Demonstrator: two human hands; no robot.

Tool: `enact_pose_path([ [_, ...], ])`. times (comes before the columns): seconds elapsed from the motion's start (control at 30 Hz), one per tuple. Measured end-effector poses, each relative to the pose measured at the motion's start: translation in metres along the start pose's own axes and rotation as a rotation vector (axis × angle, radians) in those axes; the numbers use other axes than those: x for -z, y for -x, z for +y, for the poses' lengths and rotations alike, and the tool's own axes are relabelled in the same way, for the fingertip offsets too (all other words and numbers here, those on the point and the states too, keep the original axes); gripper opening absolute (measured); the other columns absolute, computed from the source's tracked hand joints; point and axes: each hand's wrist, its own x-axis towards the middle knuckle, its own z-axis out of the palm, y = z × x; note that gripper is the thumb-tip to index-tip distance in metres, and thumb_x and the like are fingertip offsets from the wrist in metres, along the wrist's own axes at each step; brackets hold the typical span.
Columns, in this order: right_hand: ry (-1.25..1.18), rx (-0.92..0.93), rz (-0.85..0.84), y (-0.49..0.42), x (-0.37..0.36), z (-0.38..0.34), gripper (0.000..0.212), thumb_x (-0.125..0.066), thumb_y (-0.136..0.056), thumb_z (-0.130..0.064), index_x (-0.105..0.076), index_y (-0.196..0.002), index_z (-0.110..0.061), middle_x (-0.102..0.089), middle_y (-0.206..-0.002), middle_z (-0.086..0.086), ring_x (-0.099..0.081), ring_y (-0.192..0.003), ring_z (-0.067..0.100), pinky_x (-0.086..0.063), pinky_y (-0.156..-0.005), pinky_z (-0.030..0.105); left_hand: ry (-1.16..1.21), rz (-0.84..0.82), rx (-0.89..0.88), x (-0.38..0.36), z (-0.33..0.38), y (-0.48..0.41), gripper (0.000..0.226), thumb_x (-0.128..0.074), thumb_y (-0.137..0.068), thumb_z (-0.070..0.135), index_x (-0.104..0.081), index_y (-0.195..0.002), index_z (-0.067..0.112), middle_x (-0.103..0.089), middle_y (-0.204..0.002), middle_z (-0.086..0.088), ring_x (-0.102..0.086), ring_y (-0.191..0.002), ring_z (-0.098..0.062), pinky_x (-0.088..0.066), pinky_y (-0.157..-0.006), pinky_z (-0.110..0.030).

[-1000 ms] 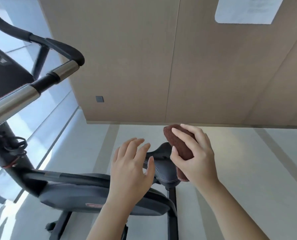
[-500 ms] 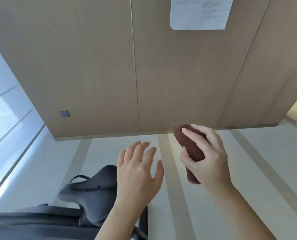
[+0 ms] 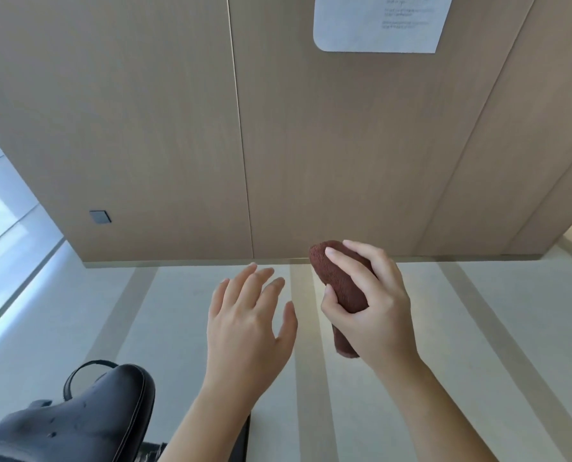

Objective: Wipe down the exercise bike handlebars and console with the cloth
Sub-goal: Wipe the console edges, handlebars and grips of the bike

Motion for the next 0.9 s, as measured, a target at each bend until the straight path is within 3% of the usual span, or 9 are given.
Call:
enact_pose_path([
  [0.33,-0.064,0.034,-0.09,-0.091,-0.102,0.059,0.039,-0.057,-0.075,-0.023,-0.063,-0.113,-0.02,-0.057,-0.116,0.003,-0.057,-0.104,0.023,-0.046,-0.086,0.026,-0.017,0.054,0.104,-0.082,-0.067,-0.087,0.032,-0.049,-0.083,0.03,-0.069,-0.096,0.009,-0.067,-0.106,-0.005,-0.056,-0.11,-0.026,-0.034,-0.094,-0.034],
  [0.47,-0.129,0.074,-0.181,-0.147,-0.168,0.058,0.038,-0.056,-0.076,-0.024,-0.063,-0.113,-0.021,-0.055,-0.116,0.001,-0.053,-0.105,0.02,-0.037,-0.09,0.009,-0.03,0.102,0.22,-0.098,-0.124,-0.128,0.032,-0.048,-0.083,0.03,-0.068,-0.097,0.009,-0.066,-0.107,-0.004,-0.054,-0.112,-0.024,-0.033,-0.096,-0.035],
  [0.57,-0.197,0.123,-0.226,-0.177,-0.217,0.05,0.038,-0.057,-0.075,-0.023,-0.063,-0.113,-0.021,-0.056,-0.115,0.002,-0.053,-0.105,0.022,-0.034,-0.09,0.005,-0.109,0.149,0.29,-0.102,-0.166,-0.148,0.032,-0.048,-0.084,0.03,-0.069,-0.098,0.009,-0.066,-0.107,-0.004,-0.054,-0.111,-0.025,-0.034,-0.095,-0.035],
  [0.73,-0.327,0.183,-0.301,-0.207,-0.29,0.04,0.038,-0.057,-0.075,-0.024,-0.064,-0.112,-0.02,-0.057,-0.115,0.002,-0.054,-0.105,0.023,-0.035,-0.091,0.007,-0.251,0.177,0.384,-0.104,-0.219,-0.164,0.032,-0.049,-0.084,0.029,-0.069,-0.098,0.008,-0.066,-0.106,-0.005,-0.056,-0.109,-0.027,-0.033,-0.094,-0.034],
  [0.9,-0.464,0.26,-0.379,-0.234,-0.362,0.03,0.038,-0.057,-0.076,-0.024,-0.063,-0.113,-0.021,-0.056,-0.116,0.001,-0.054,-0.105,0.023,-0.042,-0.09,0.019,-0.383,0.182,0.491,-0.108,-0.269,-0.179,0.032,-0.05,-0.083,0.03,-0.068,-0.099,0.009,-0.066,-0.108,-0.006,-0.054,-0.11,-0.026,-0.033,-0.096,-0.035],
])
